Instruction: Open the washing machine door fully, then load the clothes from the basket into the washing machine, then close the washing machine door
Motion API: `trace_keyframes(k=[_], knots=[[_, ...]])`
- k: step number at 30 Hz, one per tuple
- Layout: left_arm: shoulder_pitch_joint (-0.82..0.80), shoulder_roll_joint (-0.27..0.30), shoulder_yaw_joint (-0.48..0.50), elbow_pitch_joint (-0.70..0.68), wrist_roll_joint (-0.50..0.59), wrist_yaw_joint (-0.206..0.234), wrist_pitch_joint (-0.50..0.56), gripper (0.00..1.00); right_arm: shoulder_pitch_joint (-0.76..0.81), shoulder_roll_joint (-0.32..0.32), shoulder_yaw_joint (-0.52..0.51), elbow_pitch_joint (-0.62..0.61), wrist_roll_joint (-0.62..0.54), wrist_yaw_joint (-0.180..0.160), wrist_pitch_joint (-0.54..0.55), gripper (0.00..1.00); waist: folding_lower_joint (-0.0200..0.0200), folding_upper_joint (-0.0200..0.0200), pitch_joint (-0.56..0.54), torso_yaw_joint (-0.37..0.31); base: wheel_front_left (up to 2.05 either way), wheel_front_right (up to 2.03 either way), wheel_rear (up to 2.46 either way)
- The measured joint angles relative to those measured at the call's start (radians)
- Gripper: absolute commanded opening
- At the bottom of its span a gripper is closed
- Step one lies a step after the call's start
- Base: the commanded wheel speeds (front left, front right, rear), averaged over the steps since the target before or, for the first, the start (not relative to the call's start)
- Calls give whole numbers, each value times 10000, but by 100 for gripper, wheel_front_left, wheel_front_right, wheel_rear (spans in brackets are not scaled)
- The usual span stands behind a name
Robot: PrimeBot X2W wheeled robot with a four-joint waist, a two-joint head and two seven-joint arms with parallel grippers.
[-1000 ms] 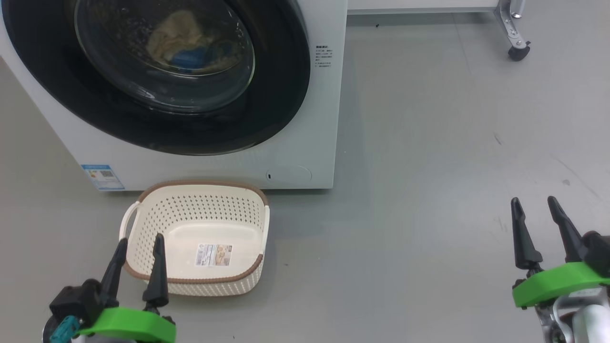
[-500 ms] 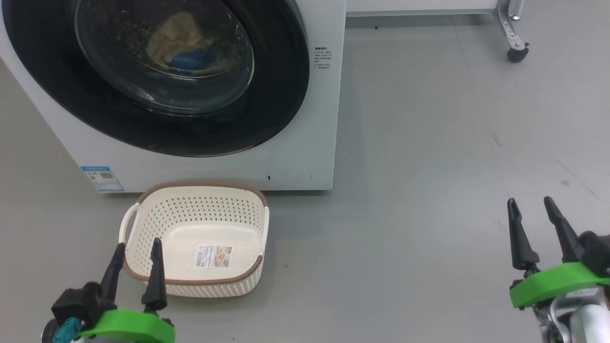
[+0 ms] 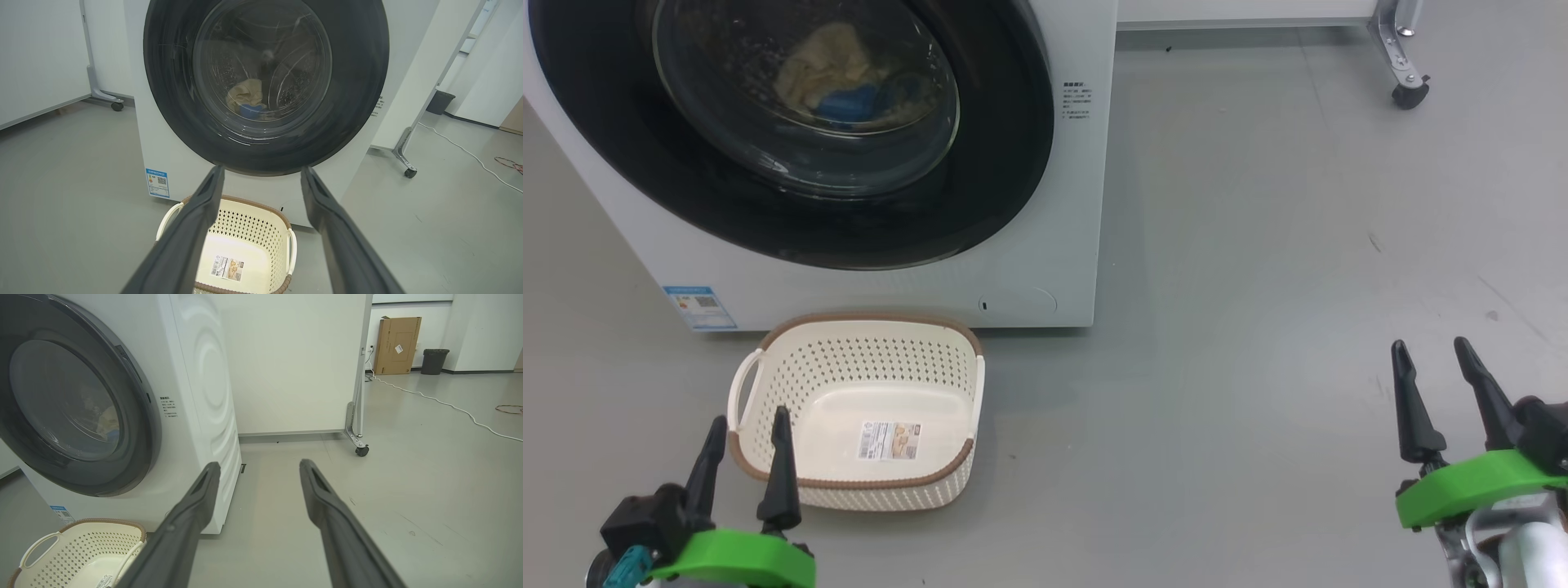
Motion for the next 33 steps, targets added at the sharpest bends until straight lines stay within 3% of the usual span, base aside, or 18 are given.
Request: trace_keyframes(k=[18, 19, 26, 33], knots=[[33, -42, 23, 48, -134, 0, 0, 100, 1, 0, 40, 6, -25, 0, 0, 100, 0, 0, -44, 12, 0, 0, 0], [45, -42, 12, 52, -136, 0, 0, 0, 1, 0, 42, 12, -56, 0, 0, 0, 0, 0, -46, 17, 0, 0, 0], [650, -234, -98, 926, -173, 0, 100, 0, 628, 127, 96, 961, -17, 2, 82, 0, 0, 0, -50, 25, 0, 0, 0], [707, -249, -69, 913, -1037, 0, 328, 0, 683, 134, 96, 963, 941, 2, 316, 0, 0, 0, -48, 51, 0, 0, 0]])
